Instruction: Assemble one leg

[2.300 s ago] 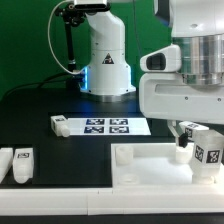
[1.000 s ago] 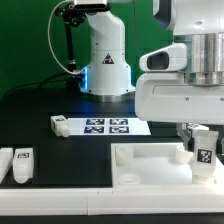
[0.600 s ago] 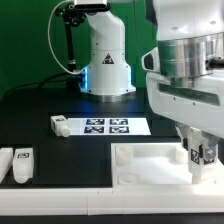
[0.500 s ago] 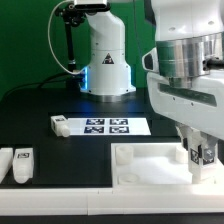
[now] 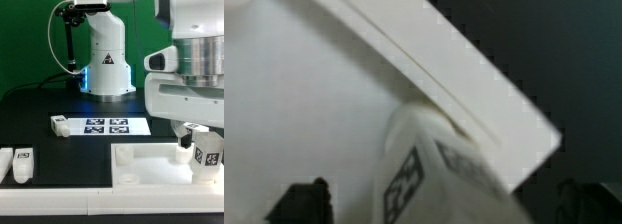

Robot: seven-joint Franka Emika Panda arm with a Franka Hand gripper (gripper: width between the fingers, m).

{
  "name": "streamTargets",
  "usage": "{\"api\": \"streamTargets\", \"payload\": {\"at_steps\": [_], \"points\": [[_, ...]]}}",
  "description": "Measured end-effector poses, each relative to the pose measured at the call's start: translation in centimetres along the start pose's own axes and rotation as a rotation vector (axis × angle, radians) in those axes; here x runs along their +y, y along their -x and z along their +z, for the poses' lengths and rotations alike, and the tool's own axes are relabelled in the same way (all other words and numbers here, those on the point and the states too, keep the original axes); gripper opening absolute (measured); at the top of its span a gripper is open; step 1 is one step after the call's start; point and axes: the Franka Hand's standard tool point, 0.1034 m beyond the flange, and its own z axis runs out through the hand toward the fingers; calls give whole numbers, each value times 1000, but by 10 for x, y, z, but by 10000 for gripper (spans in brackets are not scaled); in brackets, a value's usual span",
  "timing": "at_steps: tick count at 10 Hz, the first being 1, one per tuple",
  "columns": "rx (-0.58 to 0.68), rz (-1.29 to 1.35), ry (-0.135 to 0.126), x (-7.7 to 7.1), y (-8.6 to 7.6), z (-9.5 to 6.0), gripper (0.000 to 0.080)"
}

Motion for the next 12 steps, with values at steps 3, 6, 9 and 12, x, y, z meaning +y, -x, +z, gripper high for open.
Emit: {"api": "streamTargets", "payload": {"at_steps": [3, 6, 9, 12], "points": [[0, -161, -1, -1, 2, 0, 649], [15, -580, 32, 6, -7, -2, 649], [16, -482, 29, 6, -7, -2, 469], [20, -209, 26, 6, -7, -1, 285]]}}
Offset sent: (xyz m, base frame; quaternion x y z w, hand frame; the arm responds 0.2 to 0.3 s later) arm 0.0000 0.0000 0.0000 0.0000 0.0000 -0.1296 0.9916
